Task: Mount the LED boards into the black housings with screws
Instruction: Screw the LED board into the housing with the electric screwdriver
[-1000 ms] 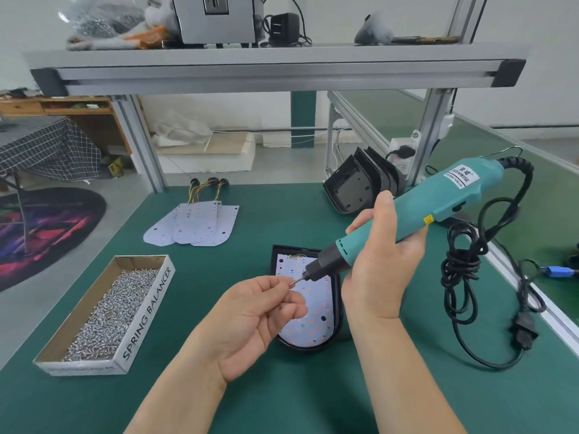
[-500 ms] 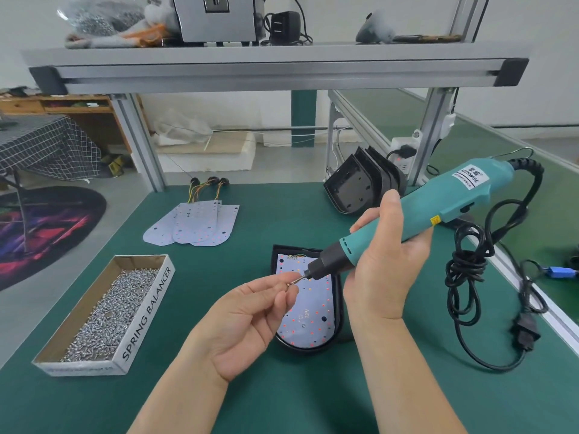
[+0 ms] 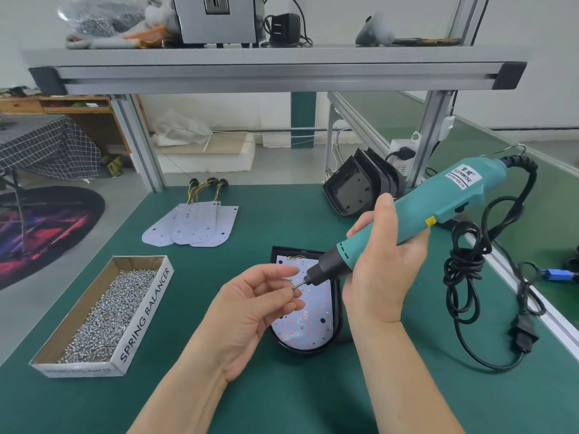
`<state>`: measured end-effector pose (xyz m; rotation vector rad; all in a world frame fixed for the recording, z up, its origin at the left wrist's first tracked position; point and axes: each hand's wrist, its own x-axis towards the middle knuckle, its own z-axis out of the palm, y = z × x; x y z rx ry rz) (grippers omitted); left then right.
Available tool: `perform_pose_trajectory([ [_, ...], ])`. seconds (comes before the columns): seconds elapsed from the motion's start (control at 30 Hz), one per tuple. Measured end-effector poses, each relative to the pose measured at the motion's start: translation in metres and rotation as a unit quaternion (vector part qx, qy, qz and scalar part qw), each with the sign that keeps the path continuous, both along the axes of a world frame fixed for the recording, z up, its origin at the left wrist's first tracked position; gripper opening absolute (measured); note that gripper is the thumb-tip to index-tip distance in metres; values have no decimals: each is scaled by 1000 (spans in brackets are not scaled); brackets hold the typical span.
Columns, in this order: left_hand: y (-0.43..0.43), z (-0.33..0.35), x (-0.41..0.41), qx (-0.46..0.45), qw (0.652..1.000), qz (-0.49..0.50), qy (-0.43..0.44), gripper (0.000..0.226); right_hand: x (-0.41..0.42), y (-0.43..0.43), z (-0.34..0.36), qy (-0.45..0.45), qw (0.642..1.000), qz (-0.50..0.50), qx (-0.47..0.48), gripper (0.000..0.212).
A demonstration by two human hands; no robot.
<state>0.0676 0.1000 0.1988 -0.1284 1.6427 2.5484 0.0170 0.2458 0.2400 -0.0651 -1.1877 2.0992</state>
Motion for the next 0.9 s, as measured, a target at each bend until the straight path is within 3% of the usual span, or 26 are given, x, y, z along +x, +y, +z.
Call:
perform_pose_trajectory([
  [0.17,13,-3,4,-178,977,72,88,34,0,-3,-2,-6,999,-40,-10,16],
  [0.27,20,-7,8,-197,969,96,115,42,-4,-4,-6,-43,998,-39,-36,17],
  [0.4,19,-9,9,-133,979,108,112,42,-9,-1,-11,-66,995,-15,-75,24],
  [0.77,7,-22,0,68,994,78,-27,29,-21,3,-3,-37,997,-19,-63,17],
  [0.9,-8,-21,-13,73,992,79,-72,24,-33,1,-5,-26,999,-30,-27,16],
])
